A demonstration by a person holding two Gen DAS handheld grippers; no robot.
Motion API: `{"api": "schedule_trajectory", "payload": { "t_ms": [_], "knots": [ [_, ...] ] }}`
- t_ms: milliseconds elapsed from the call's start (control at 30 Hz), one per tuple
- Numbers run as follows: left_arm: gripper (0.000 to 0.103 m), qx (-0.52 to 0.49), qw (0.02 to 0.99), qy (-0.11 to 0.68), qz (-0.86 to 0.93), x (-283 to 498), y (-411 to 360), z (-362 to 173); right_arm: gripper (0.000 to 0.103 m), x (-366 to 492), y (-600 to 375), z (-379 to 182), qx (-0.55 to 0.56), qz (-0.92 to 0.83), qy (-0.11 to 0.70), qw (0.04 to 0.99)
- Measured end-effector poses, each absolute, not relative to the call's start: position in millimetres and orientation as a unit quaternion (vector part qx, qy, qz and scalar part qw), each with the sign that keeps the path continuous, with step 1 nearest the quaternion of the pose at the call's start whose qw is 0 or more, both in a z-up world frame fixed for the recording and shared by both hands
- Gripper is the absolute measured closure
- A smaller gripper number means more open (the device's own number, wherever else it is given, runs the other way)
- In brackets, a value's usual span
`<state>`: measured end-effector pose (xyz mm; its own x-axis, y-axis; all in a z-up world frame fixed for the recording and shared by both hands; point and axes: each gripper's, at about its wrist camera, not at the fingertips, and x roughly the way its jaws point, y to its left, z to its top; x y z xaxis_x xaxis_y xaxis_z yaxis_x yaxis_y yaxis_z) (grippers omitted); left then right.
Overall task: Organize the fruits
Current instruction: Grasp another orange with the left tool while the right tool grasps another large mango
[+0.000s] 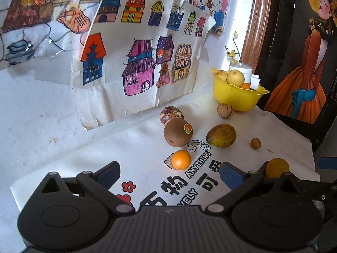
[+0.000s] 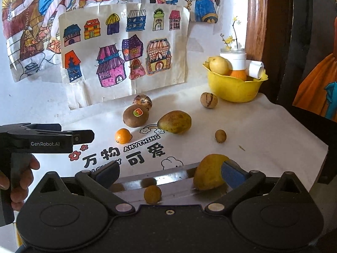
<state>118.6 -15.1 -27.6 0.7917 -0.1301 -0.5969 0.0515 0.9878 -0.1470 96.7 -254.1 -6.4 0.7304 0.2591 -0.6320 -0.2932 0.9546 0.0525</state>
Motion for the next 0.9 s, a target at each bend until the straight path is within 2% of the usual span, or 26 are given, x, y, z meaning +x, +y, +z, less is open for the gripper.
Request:
{"api": "schedule_trajectory", "payload": {
  "t_ms": [333,467,733,833,900],
  "knots": [
    [0.001,-0.055,0.939,0.336,-0.052,159,-26,-49,0.001,142,-252,-27,-0.032,0.155,0.357,0.920],
    [0.004,-0.060,0.935,0.345,-0.055,178,-28,-60,0.001,166,-244,-36,-0.044,0.163,0.363,0.916],
    [0.017,-0.060,0.929,0.361,-0.061,208,-31,-82,0.001,205,-237,-54,-0.048,0.176,0.376,0.909],
    [0.025,-0.054,0.927,0.364,-0.068,213,-35,-88,0.001,216,-233,-60,-0.049,0.182,0.380,0.906],
    [0.035,-0.049,0.927,0.365,-0.073,216,-37,-91,0.001,222,-229,-63,-0.053,0.186,0.381,0.904]
  ]
}}
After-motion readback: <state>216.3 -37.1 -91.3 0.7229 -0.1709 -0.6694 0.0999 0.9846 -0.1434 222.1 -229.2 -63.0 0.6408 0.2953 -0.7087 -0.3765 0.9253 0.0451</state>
